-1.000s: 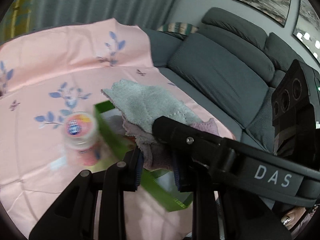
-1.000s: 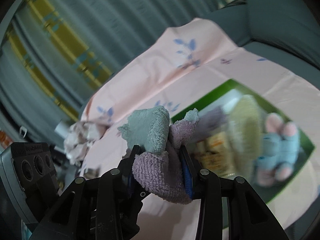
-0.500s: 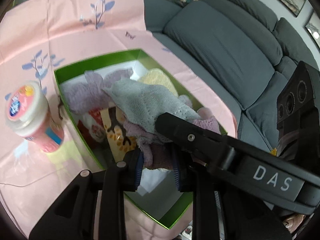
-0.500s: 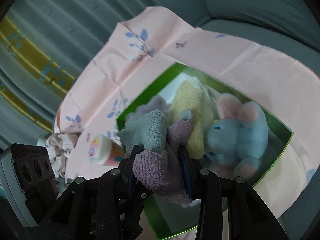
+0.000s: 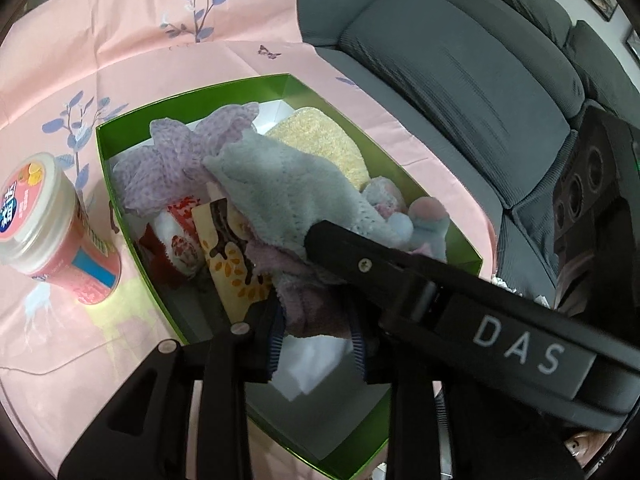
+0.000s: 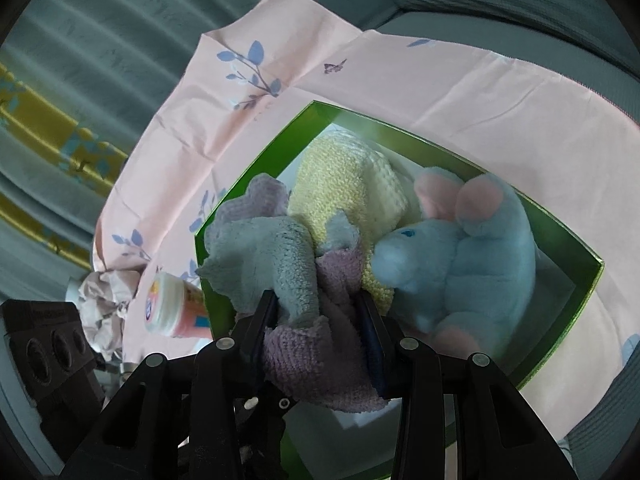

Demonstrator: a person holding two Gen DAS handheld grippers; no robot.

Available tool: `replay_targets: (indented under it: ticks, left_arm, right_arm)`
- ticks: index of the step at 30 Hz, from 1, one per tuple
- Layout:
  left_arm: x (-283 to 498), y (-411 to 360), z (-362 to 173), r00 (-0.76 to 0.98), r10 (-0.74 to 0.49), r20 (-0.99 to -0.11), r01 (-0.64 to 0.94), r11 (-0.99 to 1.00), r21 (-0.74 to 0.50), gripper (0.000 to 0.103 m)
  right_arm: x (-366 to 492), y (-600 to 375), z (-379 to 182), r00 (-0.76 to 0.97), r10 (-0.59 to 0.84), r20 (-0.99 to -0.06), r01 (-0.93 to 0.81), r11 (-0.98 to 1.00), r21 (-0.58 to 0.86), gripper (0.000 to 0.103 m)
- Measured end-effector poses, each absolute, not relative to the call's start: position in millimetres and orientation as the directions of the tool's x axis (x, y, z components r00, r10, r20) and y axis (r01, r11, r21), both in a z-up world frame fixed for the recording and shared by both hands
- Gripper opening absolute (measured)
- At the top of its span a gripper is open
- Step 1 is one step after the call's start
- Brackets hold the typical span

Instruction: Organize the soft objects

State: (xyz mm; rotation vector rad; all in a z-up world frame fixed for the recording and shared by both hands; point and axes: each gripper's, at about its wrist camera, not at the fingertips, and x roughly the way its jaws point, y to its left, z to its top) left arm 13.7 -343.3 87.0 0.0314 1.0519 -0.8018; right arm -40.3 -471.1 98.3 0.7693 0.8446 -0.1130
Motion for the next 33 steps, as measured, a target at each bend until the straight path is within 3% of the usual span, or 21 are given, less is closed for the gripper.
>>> replay_targets:
  ticks: [3, 5, 7, 11, 14, 22, 24, 33]
  left_arm:
    - [10.8, -341.0, 88.8, 0.240, -0.575, -0.783, 0.603, 0.720, -0.344, 0.039]
    - [8.1, -338.7, 91.8, 0.252, -0.564, -0.786, 0.603, 0.727, -0.329, 0.055]
    - [3.5, -334.4, 97.6, 0.280, -0.554, -0.784, 0.602, 0.738, -0.306, 0.063]
    - [-1.5, -324.8, 108.5, 0.305, -0.553, -0.775, 0.601, 0.744, -0.294, 0.076]
    - [-6.7, -317.8, 119.4, 0.326, -0.563, -0.760, 0.605, 0.741, -0.290, 0.087]
    - [-21.0, -301.8, 150.1, 0.391, -0.564, -0.727, 0.601, 0.755, -0.262, 0.096]
    - [-22.8, -296.9, 155.1, 0.404, -0.567, -0.718, 0.599, 0.757, -0.261, 0.097]
    - [-21.9, -280.9, 160.7, 0.428, -0.566, -0.704, 0.572, 0.773, -0.274, 0.100]
  right_arm:
    - [-42.4, -470.0, 101.0, 0.678, 0.200, -0.708, 0.378, 0.731, 0.568, 0.041]
    - [-43.0, -468.3, 103.2, 0.680, 0.194, -0.707, 0.376, 0.736, 0.563, 0.042]
    - [-45.6, -466.8, 107.5, 0.687, 0.184, -0.703, 0.372, 0.741, 0.558, 0.048]
    - [-52.8, -461.8, 119.7, 0.705, 0.146, -0.694, 0.367, 0.763, 0.533, 0.073]
    - [-60.3, -460.5, 129.9, 0.721, 0.112, -0.684, 0.374, 0.767, 0.520, 0.074]
    - [-83.8, -461.4, 153.7, 0.757, 0.027, -0.653, 0.400, 0.770, 0.496, 0.077]
    - [-89.6, -460.6, 159.7, 0.763, -0.007, -0.647, 0.416, 0.771, 0.482, 0.089]
    - [-98.4, -453.0, 173.0, 0.773, -0.060, -0.632, 0.428, 0.784, 0.449, 0.089]
